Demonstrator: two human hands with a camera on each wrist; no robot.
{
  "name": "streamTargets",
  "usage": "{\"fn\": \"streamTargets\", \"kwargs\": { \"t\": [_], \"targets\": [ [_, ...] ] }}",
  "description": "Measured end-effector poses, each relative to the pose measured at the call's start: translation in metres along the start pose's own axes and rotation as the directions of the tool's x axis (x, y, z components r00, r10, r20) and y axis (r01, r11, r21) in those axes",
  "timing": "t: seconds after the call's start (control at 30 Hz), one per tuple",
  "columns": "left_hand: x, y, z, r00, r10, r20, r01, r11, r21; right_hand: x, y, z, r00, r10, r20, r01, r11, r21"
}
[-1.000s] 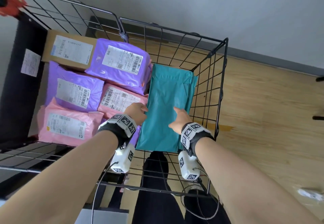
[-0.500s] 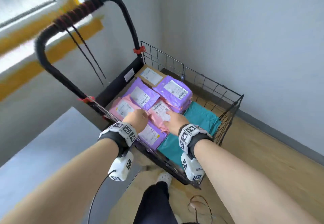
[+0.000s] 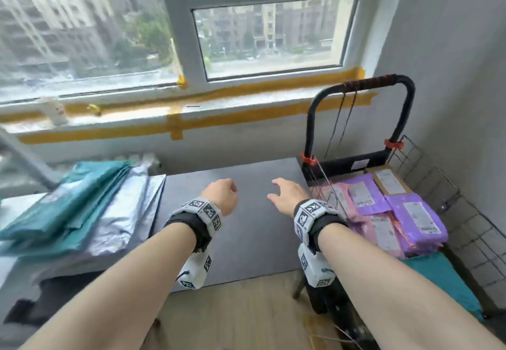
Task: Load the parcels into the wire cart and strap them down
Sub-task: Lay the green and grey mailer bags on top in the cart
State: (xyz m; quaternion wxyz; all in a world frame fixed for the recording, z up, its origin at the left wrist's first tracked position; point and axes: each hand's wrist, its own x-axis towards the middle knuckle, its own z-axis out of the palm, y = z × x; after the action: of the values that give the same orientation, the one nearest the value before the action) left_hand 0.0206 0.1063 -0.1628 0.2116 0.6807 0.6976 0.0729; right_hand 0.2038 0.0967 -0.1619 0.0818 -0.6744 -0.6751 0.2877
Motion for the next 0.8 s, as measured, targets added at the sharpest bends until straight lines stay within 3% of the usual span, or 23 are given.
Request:
{"fn": "streamTargets", "kwargs": {
  "t": [0.2,0.4,0.63,0.8],
  "targets": [
    [-0.035,-0.137,-0.067,0.976,-0.181,-0.120,0.179,0.983,-0.029,0.020,-0.132,0.062,0.980,-0.167,0.104,0.175,0.982,-0.073],
    [-0.048,-0.267,-0.121,0.944,-0.296,-0.147,0.286,0.954,-0.086,0.043,-0.250,0.129,0.956,-0.234,0.175,0.256,0.960,-0.114],
    [-0.035,-0.385,-0.164,0.898,-0.422,-0.126,0.406,0.904,-0.134,0.077,-0.347,0.198,0.938,-0.256,0.233,0.272,0.962,-0.036],
    [-0.016,-0.428,-0.166,0.853,-0.515,-0.082,0.491,0.846,-0.206,0.107,-0.388,0.232,0.936,-0.214,0.281,0.192,0.976,0.104]
  ]
}}
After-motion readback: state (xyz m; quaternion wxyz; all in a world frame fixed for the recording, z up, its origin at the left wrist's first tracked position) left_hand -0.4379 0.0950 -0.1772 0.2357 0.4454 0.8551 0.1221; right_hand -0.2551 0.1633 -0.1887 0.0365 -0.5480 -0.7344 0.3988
